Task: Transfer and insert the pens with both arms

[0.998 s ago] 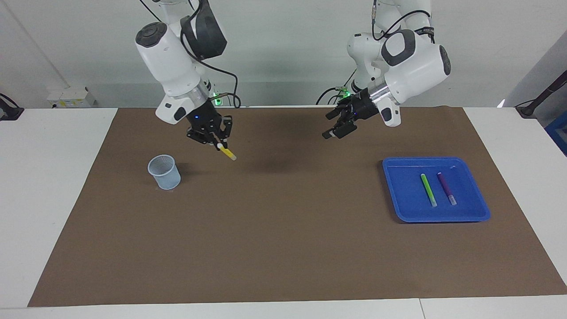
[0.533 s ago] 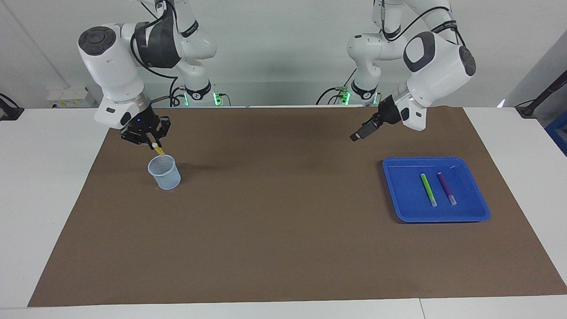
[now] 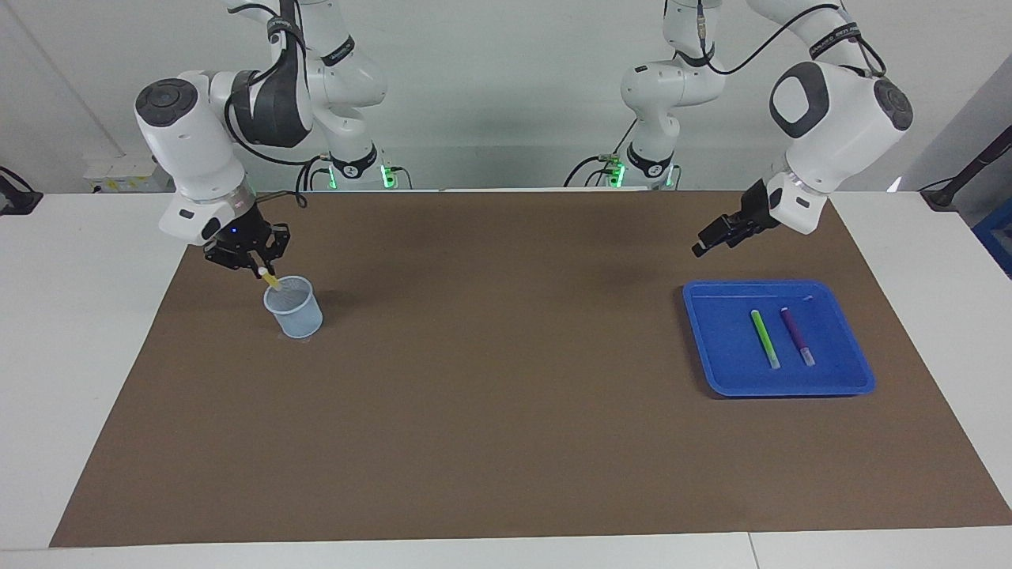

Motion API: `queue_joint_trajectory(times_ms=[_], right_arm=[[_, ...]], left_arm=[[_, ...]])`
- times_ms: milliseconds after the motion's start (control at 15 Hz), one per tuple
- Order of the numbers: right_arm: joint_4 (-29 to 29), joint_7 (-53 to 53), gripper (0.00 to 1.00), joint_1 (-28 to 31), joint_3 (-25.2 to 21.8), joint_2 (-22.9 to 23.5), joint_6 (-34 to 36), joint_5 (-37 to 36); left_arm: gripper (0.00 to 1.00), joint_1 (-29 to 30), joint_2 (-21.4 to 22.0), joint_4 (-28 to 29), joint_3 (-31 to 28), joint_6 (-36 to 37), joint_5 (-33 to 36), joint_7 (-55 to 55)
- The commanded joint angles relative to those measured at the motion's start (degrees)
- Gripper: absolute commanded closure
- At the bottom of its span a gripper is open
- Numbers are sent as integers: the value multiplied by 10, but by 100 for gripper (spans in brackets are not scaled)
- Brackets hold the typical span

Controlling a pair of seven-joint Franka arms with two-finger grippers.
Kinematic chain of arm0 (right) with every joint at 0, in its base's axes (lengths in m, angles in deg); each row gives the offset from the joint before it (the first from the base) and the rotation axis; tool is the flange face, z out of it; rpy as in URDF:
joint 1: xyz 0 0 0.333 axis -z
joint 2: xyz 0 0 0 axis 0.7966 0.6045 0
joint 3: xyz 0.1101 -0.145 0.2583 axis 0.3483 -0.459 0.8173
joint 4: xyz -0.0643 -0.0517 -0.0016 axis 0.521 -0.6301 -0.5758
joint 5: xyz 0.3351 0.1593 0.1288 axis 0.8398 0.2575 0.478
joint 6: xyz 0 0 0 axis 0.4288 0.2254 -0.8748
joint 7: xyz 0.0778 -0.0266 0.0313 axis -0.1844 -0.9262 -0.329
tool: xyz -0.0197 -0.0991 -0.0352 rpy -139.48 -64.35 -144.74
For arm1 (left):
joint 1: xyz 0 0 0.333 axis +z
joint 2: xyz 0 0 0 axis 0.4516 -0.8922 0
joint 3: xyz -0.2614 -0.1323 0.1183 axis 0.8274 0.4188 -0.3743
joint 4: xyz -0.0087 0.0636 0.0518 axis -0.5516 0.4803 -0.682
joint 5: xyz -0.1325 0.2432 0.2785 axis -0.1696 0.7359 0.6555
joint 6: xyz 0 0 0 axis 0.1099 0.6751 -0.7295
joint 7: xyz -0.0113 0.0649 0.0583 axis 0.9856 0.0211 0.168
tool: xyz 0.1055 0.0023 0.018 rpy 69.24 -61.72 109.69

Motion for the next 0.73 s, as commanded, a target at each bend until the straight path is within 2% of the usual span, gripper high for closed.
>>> queue_joint_trajectory(times_ms=[0,67,266,399,533,666], right_arm=[[21,37,100,2,9,-7,-20,-9],[28,54,82,-2,9,-7,-20,-9],[27,52,0,-1,10,-5,-19,1],[18,57,0,-16,10,-6,-15,4],[4,64,0,-31,10,-5,-12,12],[-19,88,0,-43,10,-6,-4,54]], left_arm=[[0,14,-21,10,5,-52,39,53],[0,22,-33,10,5,-70,53,73],[0,38,-67,13,5,-128,74,145],[0,40,-97,13,5,-166,114,176],[0,54,-127,9,5,-195,117,216],[0,54,-147,9,5,-226,117,225]])
